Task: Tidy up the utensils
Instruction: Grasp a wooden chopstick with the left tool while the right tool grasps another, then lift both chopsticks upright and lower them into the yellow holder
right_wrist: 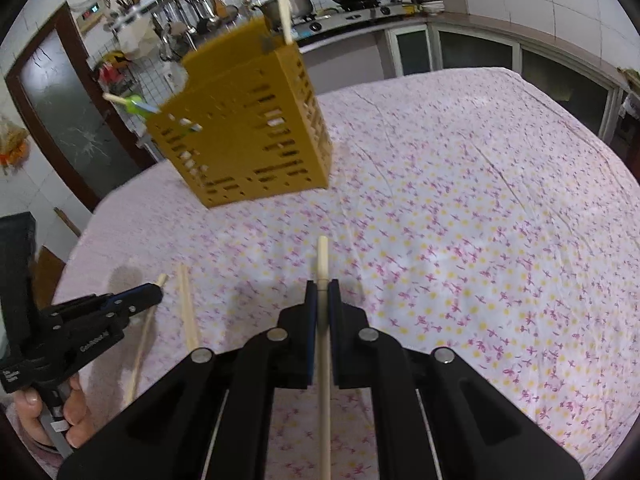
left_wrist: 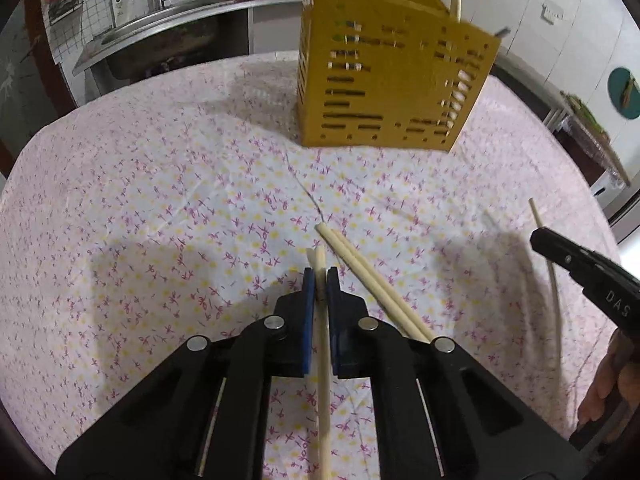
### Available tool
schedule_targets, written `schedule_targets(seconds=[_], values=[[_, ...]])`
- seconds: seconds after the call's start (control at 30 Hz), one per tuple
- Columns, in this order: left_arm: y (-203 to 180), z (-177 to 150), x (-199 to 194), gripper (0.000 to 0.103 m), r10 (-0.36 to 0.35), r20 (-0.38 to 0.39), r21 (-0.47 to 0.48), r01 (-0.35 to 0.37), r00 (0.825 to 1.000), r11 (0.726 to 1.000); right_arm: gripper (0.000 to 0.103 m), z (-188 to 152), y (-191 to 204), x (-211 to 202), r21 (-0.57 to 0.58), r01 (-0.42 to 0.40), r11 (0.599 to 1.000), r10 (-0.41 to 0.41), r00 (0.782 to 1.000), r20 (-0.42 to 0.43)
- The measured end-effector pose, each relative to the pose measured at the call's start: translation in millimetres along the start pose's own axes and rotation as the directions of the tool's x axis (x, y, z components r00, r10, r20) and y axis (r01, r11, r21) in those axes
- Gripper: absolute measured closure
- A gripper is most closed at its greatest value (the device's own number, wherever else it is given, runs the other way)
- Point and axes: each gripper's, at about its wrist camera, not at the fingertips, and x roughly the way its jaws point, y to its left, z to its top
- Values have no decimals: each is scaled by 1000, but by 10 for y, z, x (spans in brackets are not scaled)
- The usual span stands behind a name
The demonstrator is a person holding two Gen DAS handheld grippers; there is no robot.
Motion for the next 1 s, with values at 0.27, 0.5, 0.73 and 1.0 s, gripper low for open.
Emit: schedule_targets(seconds=[0.27, 0.5, 0.73, 1.0], values=[[-37, 119, -434, 99, -77, 138, -10, 79, 987, 997, 97, 119, 97, -173, -8, -70, 998, 70, 996, 61], [-20, 310, -731, 99, -131, 237, -21, 140, 963, 990, 97, 247, 251, -440, -56, -89, 994, 97, 980, 172], [-117, 472, -1006, 99, -165, 354, 21, 169, 921, 985, 97, 448, 381, -714, -129, -82, 988, 121, 936, 331], [-214, 751, -1271, 99, -157, 435, 62, 145, 887, 987, 97, 722, 436, -917, -179, -94, 979, 173, 847, 502]])
